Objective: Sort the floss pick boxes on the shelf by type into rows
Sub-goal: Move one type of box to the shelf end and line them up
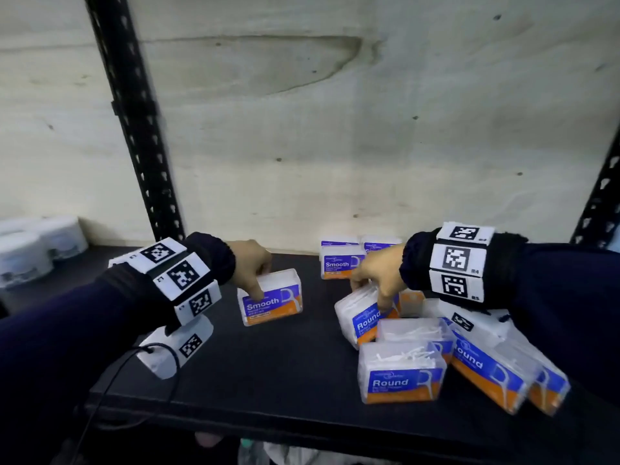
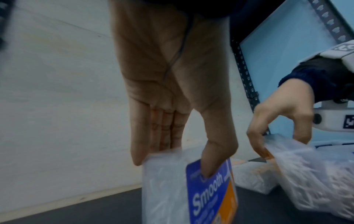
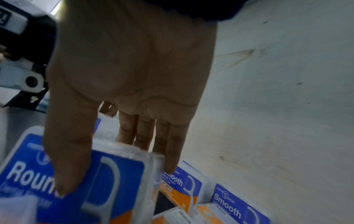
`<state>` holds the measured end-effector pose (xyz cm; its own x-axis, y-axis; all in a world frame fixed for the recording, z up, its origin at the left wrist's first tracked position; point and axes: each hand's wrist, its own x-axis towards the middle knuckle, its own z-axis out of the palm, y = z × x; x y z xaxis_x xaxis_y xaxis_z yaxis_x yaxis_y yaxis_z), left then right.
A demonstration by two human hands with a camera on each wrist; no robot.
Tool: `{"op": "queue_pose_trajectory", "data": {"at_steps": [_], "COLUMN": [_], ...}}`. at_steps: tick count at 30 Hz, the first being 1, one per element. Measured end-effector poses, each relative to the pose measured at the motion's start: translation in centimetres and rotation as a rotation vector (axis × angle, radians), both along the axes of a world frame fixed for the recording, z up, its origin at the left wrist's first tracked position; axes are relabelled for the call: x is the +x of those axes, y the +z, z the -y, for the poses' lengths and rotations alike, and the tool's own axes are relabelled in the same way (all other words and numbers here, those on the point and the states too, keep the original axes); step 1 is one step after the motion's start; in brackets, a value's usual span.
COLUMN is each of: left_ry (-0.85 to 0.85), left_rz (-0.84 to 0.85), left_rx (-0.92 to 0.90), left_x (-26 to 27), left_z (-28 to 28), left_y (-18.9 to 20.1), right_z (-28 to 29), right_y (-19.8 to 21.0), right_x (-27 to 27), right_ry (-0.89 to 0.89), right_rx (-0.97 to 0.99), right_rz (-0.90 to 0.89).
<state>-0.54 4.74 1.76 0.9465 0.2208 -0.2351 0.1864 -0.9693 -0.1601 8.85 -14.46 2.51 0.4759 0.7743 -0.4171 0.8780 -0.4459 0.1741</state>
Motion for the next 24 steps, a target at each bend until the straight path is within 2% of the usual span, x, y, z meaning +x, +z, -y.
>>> {"op": "queue_pose_trajectory", "data": {"at_steps": [4,7,13,17,24], "left_ry": [0.081,0.169,0.208,0.214,0.086], "left_rz": [-0.116,-0.177,-0.173,-0.18,-0.005], "left_rx": [0.038,0.059,-0.005,-0.102,-0.06], "left_x": [-2.6,-4.1,-5.0,-4.4,0.8], "left_z": [-2.7,-4.4,-6.3,-6.4,-4.2], "left_y": [-0.6,-1.0,-1.8,-0.9,2.5], "right_z": [-0.5,-0.5,0.2,0.5,0.0], "right_y": [-1.1,-1.1,0.5,2.6,5.3], "right_x": [-0.2,0.3,1.8,3.8,8.5], "right_ry": [0.036,0.016,-0.09,-0.151,-0.26], "right_rx": [-0.152,-0.165,-0.076,0.012,0.189], "right_rz": [0.053,0.044,0.028,0.112,0.172]}}
